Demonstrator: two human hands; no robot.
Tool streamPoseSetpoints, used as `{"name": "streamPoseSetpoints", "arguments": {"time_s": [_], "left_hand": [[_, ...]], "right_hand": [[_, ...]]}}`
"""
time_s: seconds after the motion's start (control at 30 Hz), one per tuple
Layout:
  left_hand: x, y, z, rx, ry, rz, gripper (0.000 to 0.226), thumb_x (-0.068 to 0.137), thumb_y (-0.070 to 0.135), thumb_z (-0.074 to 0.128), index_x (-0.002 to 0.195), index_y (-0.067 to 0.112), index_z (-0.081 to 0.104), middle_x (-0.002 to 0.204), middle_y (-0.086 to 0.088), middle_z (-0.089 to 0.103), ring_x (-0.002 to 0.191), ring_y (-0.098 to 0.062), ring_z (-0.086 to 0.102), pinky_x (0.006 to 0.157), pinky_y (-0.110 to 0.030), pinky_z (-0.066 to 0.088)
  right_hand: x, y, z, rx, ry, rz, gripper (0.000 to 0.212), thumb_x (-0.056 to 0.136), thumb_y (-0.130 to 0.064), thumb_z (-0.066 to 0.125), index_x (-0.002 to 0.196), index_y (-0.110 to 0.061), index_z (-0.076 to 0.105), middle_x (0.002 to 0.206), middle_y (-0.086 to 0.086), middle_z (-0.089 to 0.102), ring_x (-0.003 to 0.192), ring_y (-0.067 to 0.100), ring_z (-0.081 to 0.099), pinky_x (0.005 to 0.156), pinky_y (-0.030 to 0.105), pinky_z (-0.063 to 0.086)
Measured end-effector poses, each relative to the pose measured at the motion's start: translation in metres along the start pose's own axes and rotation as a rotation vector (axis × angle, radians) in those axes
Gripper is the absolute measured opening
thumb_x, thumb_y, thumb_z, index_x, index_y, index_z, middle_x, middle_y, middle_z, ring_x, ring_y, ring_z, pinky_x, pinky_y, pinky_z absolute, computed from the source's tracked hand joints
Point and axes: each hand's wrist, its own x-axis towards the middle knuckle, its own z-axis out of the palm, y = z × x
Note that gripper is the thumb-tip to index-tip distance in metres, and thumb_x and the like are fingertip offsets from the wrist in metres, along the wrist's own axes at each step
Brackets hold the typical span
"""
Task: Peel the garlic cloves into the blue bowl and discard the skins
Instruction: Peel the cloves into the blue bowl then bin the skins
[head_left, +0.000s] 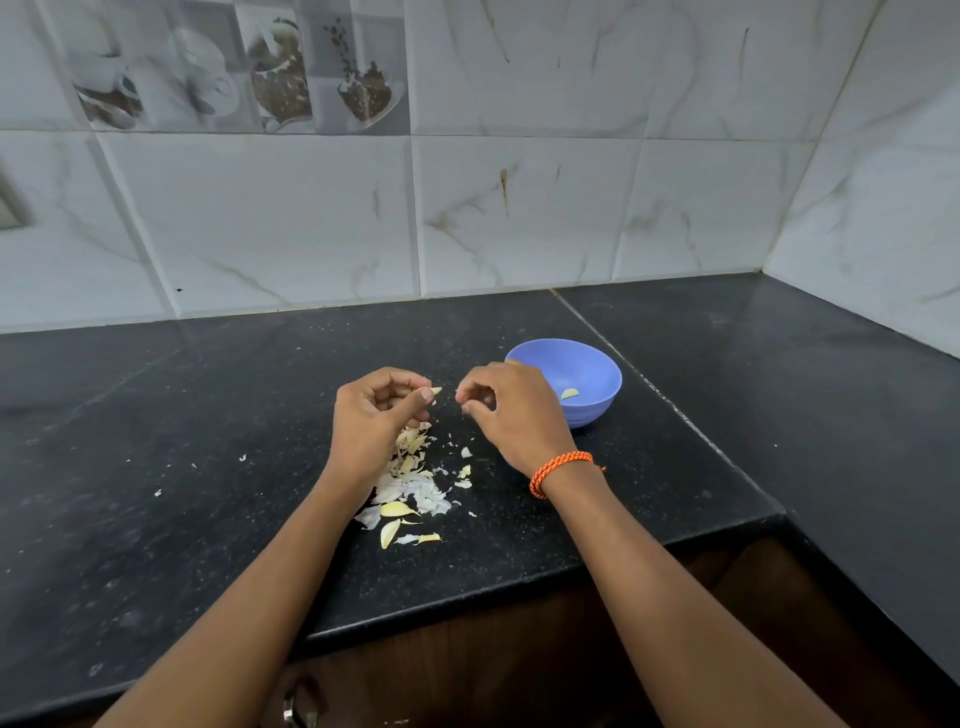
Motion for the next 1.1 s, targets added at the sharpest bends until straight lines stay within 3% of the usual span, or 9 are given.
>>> {"name": "streamPoseSetpoints", "arguments": {"time_s": [0.13, 0.27, 0.4, 0.53, 0.73, 0.87, 0.97, 1.03, 1.1], "left_hand": [[-0.002, 0.001, 0.0, -0.032, -0.012, 0.002, 0.01, 0.092, 0.007, 0.083, 0.101, 0.003, 0.08, 0.091, -0.019, 0.079, 0.075, -0.025, 0.074, 0.067, -0.026, 0.06], [-0.004, 0.006, 0.003, -0.064, -0.043, 0.008, 0.01, 0.09, 0.002, 0.084, 0.099, 0.0, 0.079, 0.091, -0.019, 0.079, 0.078, -0.024, 0.074, 0.071, -0.025, 0.062], [-0.003, 0.006, 0.003, -0.06, -0.061, 0.017, 0.012, 0.089, 0.002, 0.085, 0.098, 0.0, 0.079, 0.094, -0.018, 0.08, 0.082, -0.029, 0.077, 0.072, -0.027, 0.063], [-0.003, 0.005, 0.003, -0.027, -0.022, 0.023, 0.01, 0.09, 0.008, 0.085, 0.097, 0.003, 0.079, 0.091, -0.016, 0.08, 0.078, -0.026, 0.076, 0.07, -0.026, 0.061], [0.001, -0.003, -0.001, 0.101, 0.008, 0.043, 0.007, 0.096, 0.015, 0.081, 0.09, 0.018, 0.08, 0.086, -0.005, 0.081, 0.088, -0.027, 0.079, 0.084, -0.043, 0.061], [0.0, -0.002, -0.001, 0.141, 0.049, 0.046, 0.009, 0.097, 0.011, 0.078, 0.09, 0.016, 0.079, 0.081, -0.002, 0.08, 0.082, -0.018, 0.078, 0.078, -0.036, 0.06], [0.002, -0.002, -0.006, 0.13, 0.085, 0.032, 0.008, 0.097, 0.013, 0.079, 0.09, 0.016, 0.079, 0.079, -0.002, 0.079, 0.08, -0.016, 0.077, 0.075, -0.033, 0.058], [0.002, -0.001, -0.008, 0.124, 0.098, 0.026, 0.008, 0.098, 0.014, 0.079, 0.09, 0.016, 0.079, 0.079, -0.002, 0.079, 0.076, -0.012, 0.073, 0.07, -0.028, 0.053], [0.002, 0.0, -0.009, 0.136, 0.117, 0.026, 0.009, 0.099, 0.014, 0.077, 0.09, 0.015, 0.081, 0.079, -0.001, 0.079, 0.066, -0.004, 0.068, 0.065, -0.02, 0.049]], "right_hand": [[0.001, -0.005, 0.002, 0.033, 0.011, 0.045, 0.026, 0.107, -0.014, 0.058, 0.116, -0.026, 0.079, 0.101, -0.008, 0.078, 0.099, 0.013, 0.063, 0.084, 0.037, 0.055], [0.003, -0.009, 0.003, 0.155, -0.016, 0.005, 0.029, 0.109, -0.016, 0.057, 0.133, -0.021, 0.073, 0.115, 0.0, 0.077, 0.109, 0.018, 0.068, 0.095, 0.041, 0.057], [0.008, -0.007, 0.008, 0.209, 0.0, -0.051, 0.015, 0.102, -0.014, 0.067, 0.103, -0.019, 0.082, 0.093, -0.002, 0.075, 0.087, 0.014, 0.066, 0.081, 0.04, 0.056], [0.014, -0.005, -0.001, 0.284, 0.046, -0.022, 0.005, 0.094, -0.013, 0.078, 0.093, -0.017, 0.081, 0.088, -0.007, 0.077, 0.085, 0.01, 0.068, 0.078, 0.027, 0.056], [0.033, 0.028, -0.043, 0.182, 0.17, 0.137, 0.017, 0.085, -0.012, 0.084, 0.079, -0.025, 0.076, 0.077, -0.012, 0.073, 0.073, 0.01, 0.065, 0.073, 0.025, 0.052], [0.029, 0.049, -0.065, -0.041, 0.078, 0.272, 0.015, 0.085, -0.018, 0.084, 0.077, -0.025, 0.073, 0.074, -0.014, 0.069, 0.072, 0.008, 0.066, 0.07, 0.03, 0.056], [0.024, 0.054, -0.069, -0.178, -0.079, 0.332, 0.026, 0.092, -0.008, 0.064, 0.081, -0.03, 0.072, 0.091, -0.005, 0.076, 0.086, 0.019, 0.073, 0.083, 0.037, 0.059], [0.023, 0.052, -0.068, -0.214, -0.079, 0.334, 0.03, 0.094, -0.007, 0.058, 0.086, -0.032, 0.072, 0.1, 0.0, 0.076, 0.09, 0.023, 0.072, 0.086, 0.039, 0.058], [0.023, 0.048, -0.067, -0.229, -0.014, 0.305, 0.025, 0.095, -0.008, 0.062, 0.089, -0.028, 0.074, 0.096, -0.003, 0.075, 0.087, 0.022, 0.07, 0.08, 0.036, 0.057]]}}
